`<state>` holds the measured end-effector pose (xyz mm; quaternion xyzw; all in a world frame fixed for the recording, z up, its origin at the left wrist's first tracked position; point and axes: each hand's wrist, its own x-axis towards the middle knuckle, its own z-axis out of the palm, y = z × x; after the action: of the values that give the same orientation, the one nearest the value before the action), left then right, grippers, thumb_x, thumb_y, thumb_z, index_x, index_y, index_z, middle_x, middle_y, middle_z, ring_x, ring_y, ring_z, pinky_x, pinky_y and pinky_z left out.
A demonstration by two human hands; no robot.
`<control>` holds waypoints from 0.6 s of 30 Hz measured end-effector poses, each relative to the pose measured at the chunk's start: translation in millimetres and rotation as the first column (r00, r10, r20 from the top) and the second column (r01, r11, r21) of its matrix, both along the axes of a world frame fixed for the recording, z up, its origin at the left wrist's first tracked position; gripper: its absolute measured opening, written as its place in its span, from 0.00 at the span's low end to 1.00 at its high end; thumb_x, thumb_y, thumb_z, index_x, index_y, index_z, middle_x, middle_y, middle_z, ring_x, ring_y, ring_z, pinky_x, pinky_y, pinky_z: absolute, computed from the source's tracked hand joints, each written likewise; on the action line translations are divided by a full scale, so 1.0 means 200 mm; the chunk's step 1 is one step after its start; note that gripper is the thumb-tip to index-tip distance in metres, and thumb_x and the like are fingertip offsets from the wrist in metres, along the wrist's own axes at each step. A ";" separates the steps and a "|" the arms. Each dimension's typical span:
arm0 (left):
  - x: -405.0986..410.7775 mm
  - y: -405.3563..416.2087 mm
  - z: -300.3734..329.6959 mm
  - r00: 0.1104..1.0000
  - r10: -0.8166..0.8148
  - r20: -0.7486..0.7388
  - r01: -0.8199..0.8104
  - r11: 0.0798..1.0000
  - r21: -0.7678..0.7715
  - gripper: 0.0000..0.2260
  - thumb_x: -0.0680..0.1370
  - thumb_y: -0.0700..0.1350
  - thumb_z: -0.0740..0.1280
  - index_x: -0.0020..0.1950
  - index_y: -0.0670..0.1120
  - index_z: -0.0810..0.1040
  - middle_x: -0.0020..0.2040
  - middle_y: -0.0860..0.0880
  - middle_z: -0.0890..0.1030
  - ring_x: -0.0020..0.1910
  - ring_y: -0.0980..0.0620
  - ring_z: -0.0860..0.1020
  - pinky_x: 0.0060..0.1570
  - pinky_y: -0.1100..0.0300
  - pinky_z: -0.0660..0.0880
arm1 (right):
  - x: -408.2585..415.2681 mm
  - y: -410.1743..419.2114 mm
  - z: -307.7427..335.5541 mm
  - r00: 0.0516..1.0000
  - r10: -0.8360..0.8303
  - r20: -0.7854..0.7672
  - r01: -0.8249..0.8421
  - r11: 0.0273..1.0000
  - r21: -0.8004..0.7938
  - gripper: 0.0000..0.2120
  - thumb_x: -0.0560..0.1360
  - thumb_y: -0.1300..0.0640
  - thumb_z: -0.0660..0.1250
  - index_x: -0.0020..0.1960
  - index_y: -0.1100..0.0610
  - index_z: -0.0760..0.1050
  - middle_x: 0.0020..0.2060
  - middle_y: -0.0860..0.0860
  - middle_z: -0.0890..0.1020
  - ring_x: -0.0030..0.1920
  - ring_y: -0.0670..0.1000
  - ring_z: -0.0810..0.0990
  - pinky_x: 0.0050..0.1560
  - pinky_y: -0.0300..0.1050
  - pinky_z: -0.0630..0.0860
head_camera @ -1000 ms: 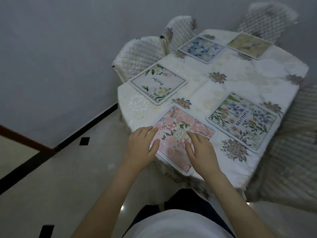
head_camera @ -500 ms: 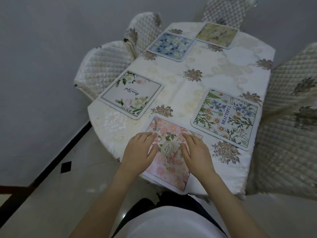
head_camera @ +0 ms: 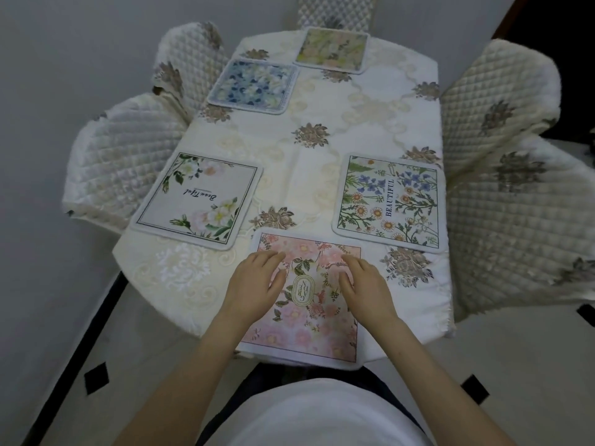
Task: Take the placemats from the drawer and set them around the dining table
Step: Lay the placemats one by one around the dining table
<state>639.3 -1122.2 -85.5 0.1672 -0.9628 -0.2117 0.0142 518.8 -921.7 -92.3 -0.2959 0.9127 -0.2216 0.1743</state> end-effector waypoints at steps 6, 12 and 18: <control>0.05 -0.17 -0.14 0.980 0.027 0.195 -0.039 0.998 0.057 0.28 0.76 0.57 0.47 0.72 0.46 0.68 0.68 0.48 0.72 0.64 0.48 0.68 0.61 0.54 0.69 | 0.05 -0.03 -0.12 0.994 -0.100 0.040 0.091 0.977 0.192 0.19 0.80 0.54 0.56 0.70 0.56 0.67 0.65 0.56 0.73 0.61 0.59 0.71 0.55 0.51 0.73; 0.10 -0.22 -0.23 0.881 0.083 0.465 -0.143 0.985 0.094 0.27 0.78 0.48 0.60 0.76 0.46 0.57 0.71 0.40 0.62 0.67 0.41 0.63 0.62 0.51 0.65 | 0.10 -0.05 -0.22 0.960 -0.257 0.110 0.196 0.900 0.390 0.21 0.80 0.52 0.57 0.72 0.53 0.62 0.72 0.64 0.57 0.67 0.64 0.61 0.58 0.54 0.70; 0.09 -0.21 -0.28 0.870 0.129 0.476 -0.274 0.929 0.248 0.28 0.77 0.45 0.62 0.75 0.45 0.58 0.65 0.38 0.66 0.63 0.39 0.63 0.62 0.52 0.62 | 0.14 -0.06 -0.27 0.915 -0.354 0.193 0.256 0.879 0.402 0.21 0.77 0.53 0.58 0.69 0.50 0.64 0.64 0.60 0.64 0.59 0.64 0.66 0.56 0.55 0.70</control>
<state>657.2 -1164.8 -141.6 0.3125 -0.8716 -0.3114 -0.2140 547.4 -934.1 -146.4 -0.0773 0.9422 -0.1079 0.3076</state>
